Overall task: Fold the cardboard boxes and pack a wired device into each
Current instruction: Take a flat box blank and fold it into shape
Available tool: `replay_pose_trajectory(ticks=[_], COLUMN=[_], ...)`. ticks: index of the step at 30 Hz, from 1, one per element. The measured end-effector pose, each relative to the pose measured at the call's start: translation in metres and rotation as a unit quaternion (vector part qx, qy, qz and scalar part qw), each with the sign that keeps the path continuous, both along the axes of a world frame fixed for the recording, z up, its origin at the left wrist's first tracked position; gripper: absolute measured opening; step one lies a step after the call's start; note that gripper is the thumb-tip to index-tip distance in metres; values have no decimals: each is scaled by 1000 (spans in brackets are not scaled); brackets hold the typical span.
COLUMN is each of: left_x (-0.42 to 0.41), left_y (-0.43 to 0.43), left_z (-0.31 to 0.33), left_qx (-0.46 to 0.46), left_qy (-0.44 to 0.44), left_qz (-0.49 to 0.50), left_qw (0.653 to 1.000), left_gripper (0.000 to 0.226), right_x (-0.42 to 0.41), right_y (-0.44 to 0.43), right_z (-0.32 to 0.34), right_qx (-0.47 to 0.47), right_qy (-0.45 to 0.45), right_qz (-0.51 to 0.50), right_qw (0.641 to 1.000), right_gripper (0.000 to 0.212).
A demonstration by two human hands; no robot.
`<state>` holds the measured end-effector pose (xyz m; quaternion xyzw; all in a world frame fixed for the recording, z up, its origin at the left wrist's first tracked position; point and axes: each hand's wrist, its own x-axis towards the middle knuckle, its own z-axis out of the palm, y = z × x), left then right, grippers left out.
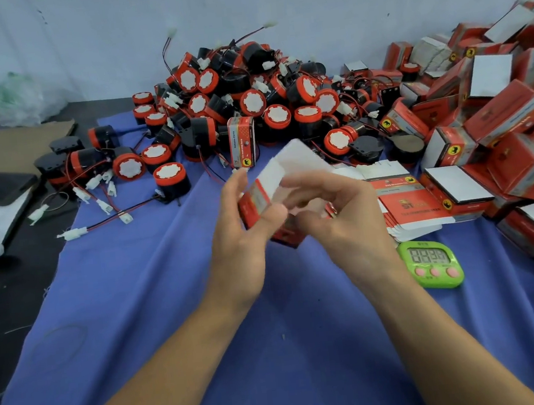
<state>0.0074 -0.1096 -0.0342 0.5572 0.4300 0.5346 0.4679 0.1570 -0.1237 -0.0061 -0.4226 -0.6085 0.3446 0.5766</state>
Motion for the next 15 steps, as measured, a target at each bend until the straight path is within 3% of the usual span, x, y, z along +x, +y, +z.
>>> replay_pose_trajectory(ticks=[3, 5, 8, 12, 15], left_x=[-7, -18, -33, -43, -46], left_y=[10, 19, 30, 46, 51], left_z=[-4, -4, -6, -15, -18], left_qx=[-22, 30, 47, -13, -12], left_qy=[46, 171, 291, 264, 266], left_qz=[-44, -19, 36, 43, 20], left_qw=[998, 985, 955, 964, 964], left_gripper=[81, 71, 62, 62, 67], right_x=[-4, -5, -10, 4, 29], right_y=[2, 5, 4, 13, 38], right_z=[-7, -11, -16, -6, 2], right_qx=[47, 48, 26, -65, -96], right_qy=[-186, -243, -247, -159, -253], right_qz=[-63, -88, -148, -213, -246], right_qw=[979, 965, 957, 962, 931], right_gripper=[63, 54, 47, 48, 42])
